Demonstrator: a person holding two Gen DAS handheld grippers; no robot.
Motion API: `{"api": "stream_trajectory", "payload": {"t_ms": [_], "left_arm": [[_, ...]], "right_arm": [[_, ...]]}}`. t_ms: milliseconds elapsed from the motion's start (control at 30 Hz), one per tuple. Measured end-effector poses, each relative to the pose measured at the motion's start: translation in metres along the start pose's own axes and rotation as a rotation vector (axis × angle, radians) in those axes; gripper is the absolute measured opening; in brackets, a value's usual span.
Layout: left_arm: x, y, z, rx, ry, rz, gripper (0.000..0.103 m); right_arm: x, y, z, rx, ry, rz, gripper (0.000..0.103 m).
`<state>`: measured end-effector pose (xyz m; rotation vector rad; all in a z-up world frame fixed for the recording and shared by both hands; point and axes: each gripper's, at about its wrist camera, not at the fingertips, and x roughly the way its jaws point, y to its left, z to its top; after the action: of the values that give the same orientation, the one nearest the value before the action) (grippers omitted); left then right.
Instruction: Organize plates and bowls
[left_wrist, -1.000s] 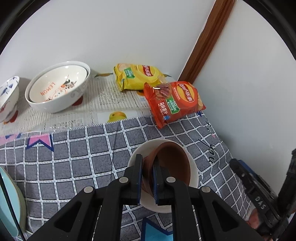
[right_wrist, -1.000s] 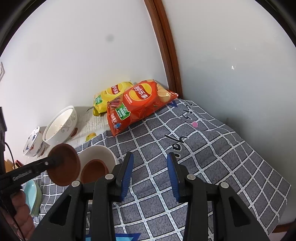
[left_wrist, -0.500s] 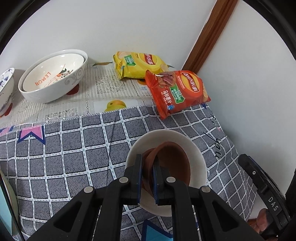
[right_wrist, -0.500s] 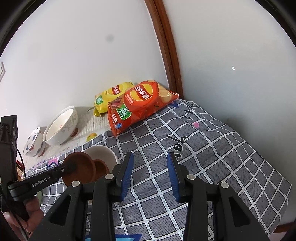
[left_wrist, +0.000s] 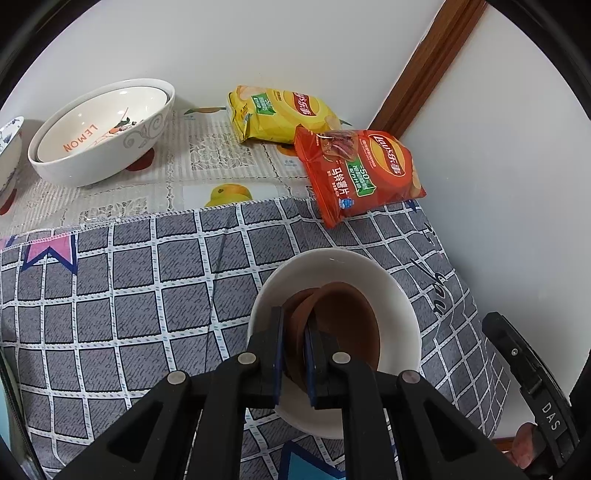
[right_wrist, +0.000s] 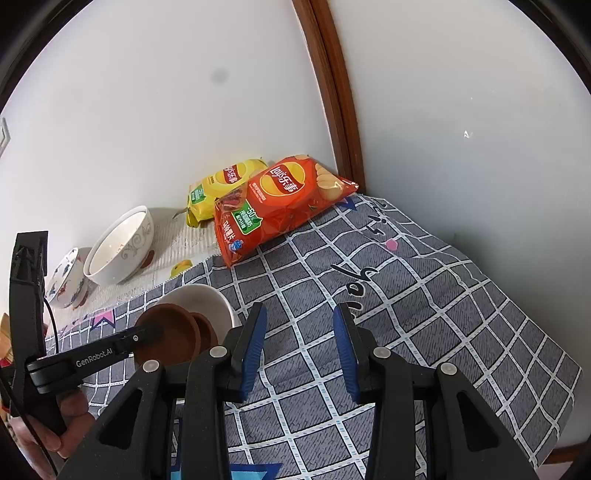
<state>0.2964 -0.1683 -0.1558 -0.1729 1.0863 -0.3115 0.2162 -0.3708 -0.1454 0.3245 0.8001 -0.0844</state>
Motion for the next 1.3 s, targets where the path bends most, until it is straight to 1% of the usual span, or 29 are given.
{"api": "stream_trajectory", "payload": {"t_ms": [967,1133,1300], "left_arm": [[0.007,0.005,0.0,-0.063,0.008,-0.048,0.01],[0.007,0.005,0.0,-0.046,0.016,-0.043,0.01],[0.007,0.001,0.0,-0.017,0.035,-0.032,0.014]], "right_arm": [[0.004,0.01,-0.002,-0.049,0.019,-0.015,0.038],[0.005,0.011,-0.003,-0.055,0.02,-0.018,0.038],[0.006,0.012,-0.003,-0.063,0.026,-0.021,0.038]]}}
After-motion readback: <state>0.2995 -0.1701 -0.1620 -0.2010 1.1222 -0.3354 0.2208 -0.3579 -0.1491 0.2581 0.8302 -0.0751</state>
